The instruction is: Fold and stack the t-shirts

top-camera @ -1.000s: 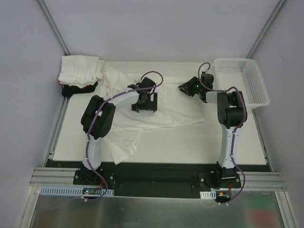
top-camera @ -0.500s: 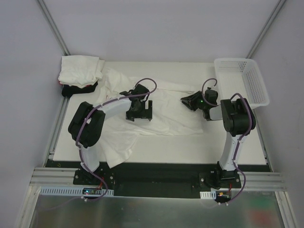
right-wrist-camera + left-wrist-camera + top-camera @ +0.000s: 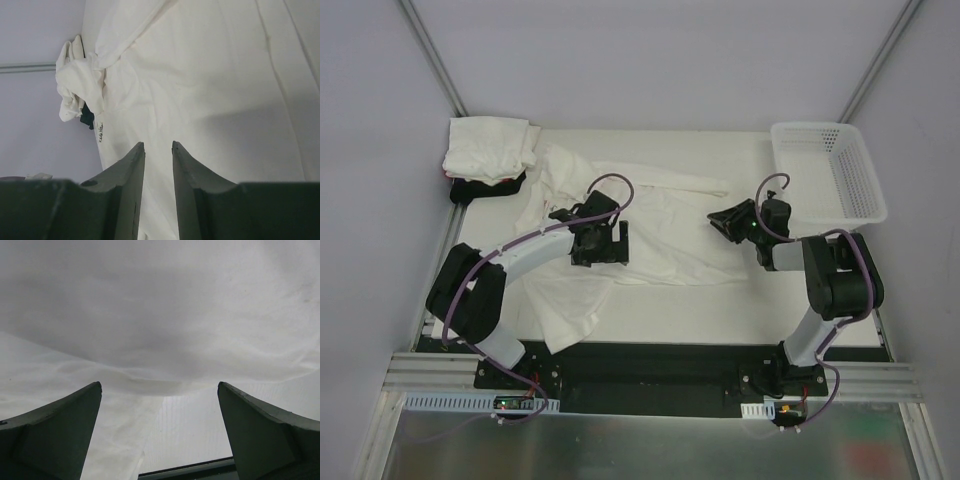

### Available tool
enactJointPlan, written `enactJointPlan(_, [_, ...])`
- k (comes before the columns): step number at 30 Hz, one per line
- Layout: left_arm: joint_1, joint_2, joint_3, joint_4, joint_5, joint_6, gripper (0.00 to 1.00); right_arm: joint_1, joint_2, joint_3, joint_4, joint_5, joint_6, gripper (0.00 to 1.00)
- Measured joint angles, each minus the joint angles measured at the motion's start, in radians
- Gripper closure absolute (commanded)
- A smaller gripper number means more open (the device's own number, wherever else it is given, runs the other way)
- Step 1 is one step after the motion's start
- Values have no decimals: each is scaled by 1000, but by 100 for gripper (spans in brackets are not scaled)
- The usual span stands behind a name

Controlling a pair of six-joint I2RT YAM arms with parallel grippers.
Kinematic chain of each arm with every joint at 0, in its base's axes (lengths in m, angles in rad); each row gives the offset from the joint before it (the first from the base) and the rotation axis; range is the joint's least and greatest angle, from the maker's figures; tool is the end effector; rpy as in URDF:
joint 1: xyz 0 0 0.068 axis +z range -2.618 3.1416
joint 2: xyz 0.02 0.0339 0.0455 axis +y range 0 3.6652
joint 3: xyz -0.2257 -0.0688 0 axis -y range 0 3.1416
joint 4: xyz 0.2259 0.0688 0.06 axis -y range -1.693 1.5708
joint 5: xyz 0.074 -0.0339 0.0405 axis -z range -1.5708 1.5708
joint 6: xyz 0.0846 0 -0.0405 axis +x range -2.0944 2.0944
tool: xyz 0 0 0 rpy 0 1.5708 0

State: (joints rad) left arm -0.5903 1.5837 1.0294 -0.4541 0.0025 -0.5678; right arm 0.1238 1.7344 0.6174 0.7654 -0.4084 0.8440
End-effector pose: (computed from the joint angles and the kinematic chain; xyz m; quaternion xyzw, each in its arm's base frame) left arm 0.2750 -0.1845 0.1371 0.0112 0.9607 -0.1529 0.2316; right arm 0.3452 0.0768 0.1072 0.1742 0.7923 0.4080 0.4189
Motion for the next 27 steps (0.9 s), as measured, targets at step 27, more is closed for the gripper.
enactJointPlan(27, [0, -277, 5, 361, -410, 89, 1, 0, 290, 473, -233, 53, -187, 58])
